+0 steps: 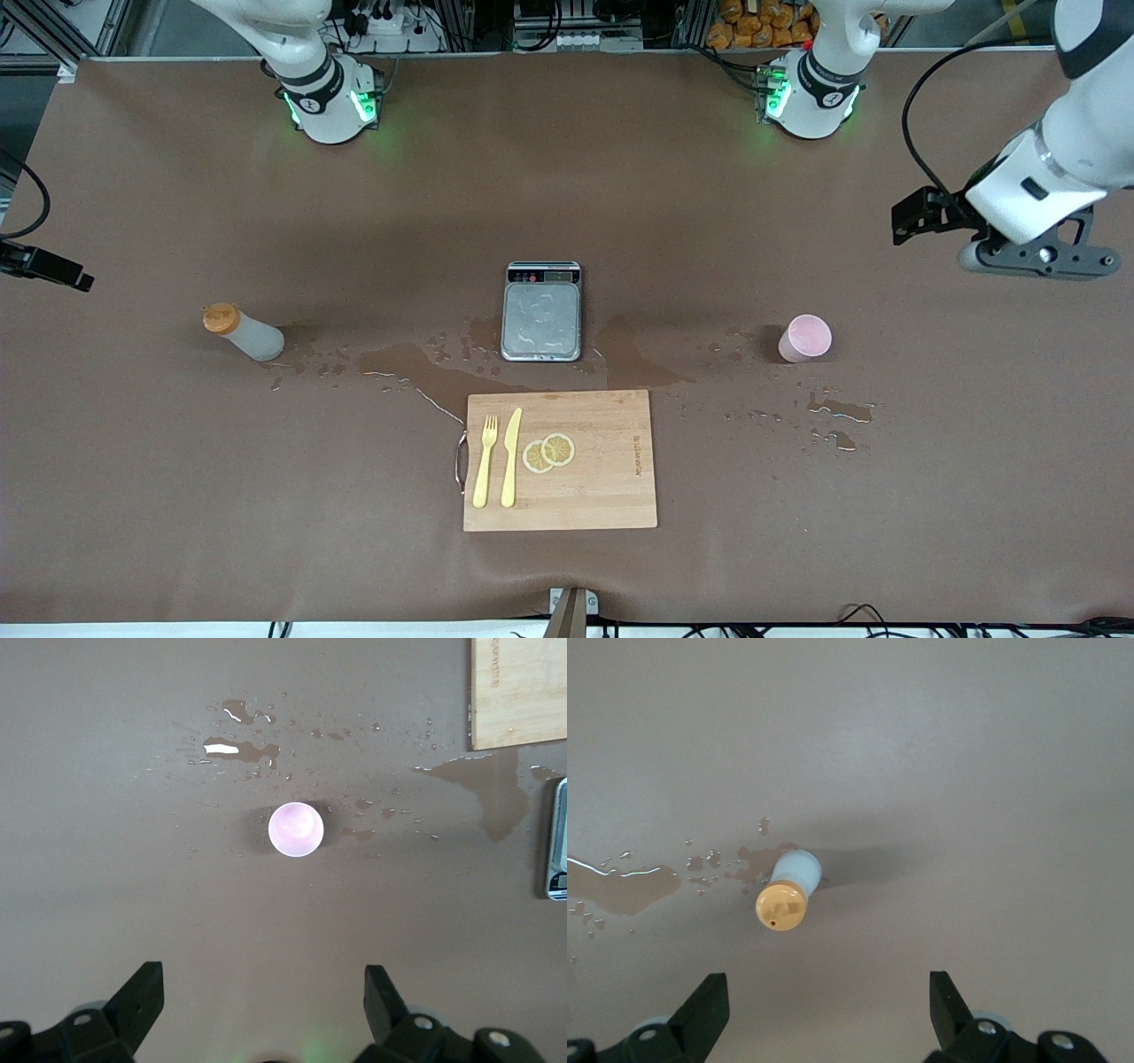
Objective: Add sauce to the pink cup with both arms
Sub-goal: 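Reach the left gripper to the cup while the right gripper nears the bottle, then grasp the cup with the left gripper while the right gripper reaches the bottle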
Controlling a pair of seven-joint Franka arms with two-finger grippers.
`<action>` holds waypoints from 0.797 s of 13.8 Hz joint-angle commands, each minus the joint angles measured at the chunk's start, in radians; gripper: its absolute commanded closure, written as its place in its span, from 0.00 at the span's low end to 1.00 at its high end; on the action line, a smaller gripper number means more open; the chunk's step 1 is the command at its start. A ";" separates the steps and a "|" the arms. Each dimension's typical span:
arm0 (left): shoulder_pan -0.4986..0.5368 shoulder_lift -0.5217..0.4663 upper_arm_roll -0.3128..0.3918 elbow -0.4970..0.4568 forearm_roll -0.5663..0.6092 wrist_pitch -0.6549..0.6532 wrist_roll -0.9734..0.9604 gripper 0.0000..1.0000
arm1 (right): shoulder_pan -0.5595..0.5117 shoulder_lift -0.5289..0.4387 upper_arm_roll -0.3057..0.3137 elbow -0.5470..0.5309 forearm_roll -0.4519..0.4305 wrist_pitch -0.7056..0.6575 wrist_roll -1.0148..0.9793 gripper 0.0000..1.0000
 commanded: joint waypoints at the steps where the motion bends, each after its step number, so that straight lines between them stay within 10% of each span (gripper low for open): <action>1: 0.011 -0.002 0.000 0.014 -0.011 0.010 0.011 0.00 | -0.043 0.030 0.016 0.005 0.001 -0.007 0.015 0.00; 11: 0.051 0.043 0.002 0.006 -0.010 0.008 0.017 0.00 | -0.259 0.228 0.016 0.053 0.366 -0.071 0.340 0.00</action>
